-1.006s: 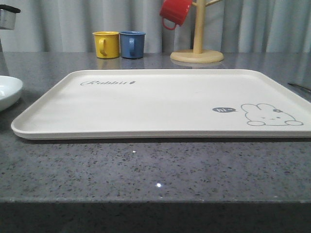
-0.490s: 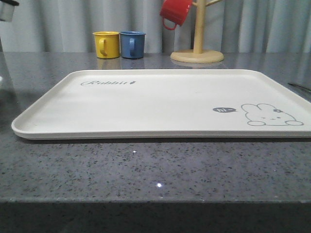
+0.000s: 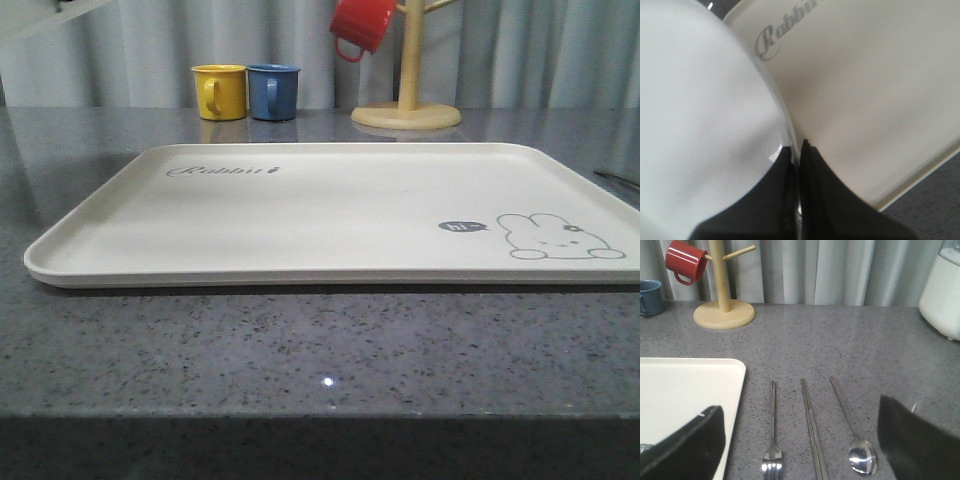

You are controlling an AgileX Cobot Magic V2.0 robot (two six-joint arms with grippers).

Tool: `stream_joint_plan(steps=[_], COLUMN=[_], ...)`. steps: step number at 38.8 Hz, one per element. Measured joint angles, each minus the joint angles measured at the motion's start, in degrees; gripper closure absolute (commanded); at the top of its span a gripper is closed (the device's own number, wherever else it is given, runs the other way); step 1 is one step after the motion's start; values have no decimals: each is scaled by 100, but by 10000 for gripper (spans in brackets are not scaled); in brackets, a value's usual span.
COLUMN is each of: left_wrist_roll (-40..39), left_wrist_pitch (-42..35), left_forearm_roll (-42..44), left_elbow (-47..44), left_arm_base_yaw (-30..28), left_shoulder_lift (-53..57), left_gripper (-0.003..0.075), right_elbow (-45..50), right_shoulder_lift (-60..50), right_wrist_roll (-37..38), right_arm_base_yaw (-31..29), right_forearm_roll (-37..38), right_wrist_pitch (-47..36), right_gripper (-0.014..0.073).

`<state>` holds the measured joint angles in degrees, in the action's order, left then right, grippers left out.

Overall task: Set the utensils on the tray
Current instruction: 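Grasp the rim of the white plate with the left gripper and lift, then lower the white plate onto the tray and open the left gripper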

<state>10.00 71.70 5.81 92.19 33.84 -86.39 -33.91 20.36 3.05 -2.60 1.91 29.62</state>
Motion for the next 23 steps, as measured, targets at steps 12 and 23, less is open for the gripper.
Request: stream_joint_plan(steps=[12, 23], left_wrist_roll=[-62, -62], left_wrist_pitch=[4, 4], left_forearm_roll=[99, -80], left_elbow=[717, 740], left_arm_base_yaw=[1425, 1596], left_shoulder_lift=[-1170, -1869], left_gripper=[738, 738], right_elbow=[0, 0], right_shoulder_lift=[0, 0], right_wrist_roll=[0, 0], right_arm_base_yaw=[0, 0], right_forearm_roll=[0, 0], right_wrist_pitch=[0, 0], right_gripper=[-47, -47])
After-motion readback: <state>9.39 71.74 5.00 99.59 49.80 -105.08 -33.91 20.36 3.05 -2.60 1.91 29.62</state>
